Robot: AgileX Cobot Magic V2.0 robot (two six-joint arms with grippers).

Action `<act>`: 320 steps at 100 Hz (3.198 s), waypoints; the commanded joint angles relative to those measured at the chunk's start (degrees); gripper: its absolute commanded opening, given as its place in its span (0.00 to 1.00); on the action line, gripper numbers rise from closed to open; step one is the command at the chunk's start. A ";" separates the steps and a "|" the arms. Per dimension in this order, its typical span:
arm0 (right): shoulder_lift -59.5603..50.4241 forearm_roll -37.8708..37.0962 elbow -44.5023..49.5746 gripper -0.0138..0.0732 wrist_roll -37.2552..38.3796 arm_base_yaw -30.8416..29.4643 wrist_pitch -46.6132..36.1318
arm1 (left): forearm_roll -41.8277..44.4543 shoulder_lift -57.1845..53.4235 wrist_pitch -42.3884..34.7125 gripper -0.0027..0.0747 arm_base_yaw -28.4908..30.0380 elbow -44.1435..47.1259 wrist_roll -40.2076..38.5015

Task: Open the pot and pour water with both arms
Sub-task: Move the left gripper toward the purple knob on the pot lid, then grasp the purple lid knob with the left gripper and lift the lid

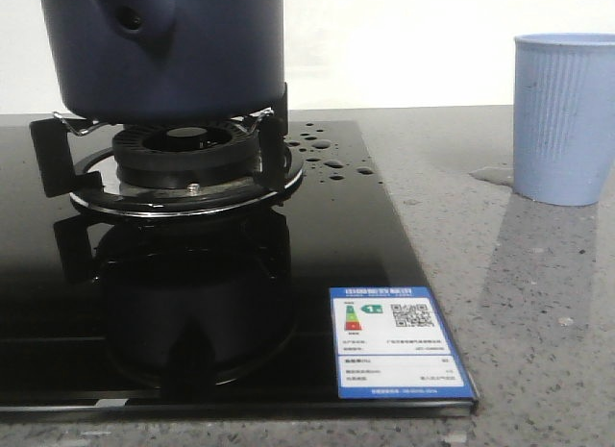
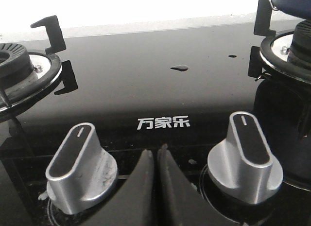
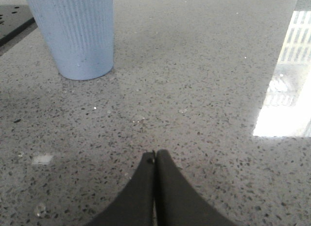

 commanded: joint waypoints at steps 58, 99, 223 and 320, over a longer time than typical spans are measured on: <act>-1.21 16.42 0.34 0.08 1.02 -0.55 -23.55 | -22.89 -1.53 -18.56 0.01 -0.07 2.29 -0.47; -1.06 27.14 -3.02 0.08 9.03 -0.55 -31.74 | -47.33 -1.27 -11.65 0.01 -0.07 -2.63 0.01; 24.28 27.74 -41.97 0.10 -26.19 16.27 1.10 | -81.11 53.69 38.47 0.01 -6.99 -54.37 65.71; 24.28 25.51 -41.97 0.83 -26.19 16.27 -0.37 | -83.71 82.50 35.71 0.84 -8.96 -67.41 85.77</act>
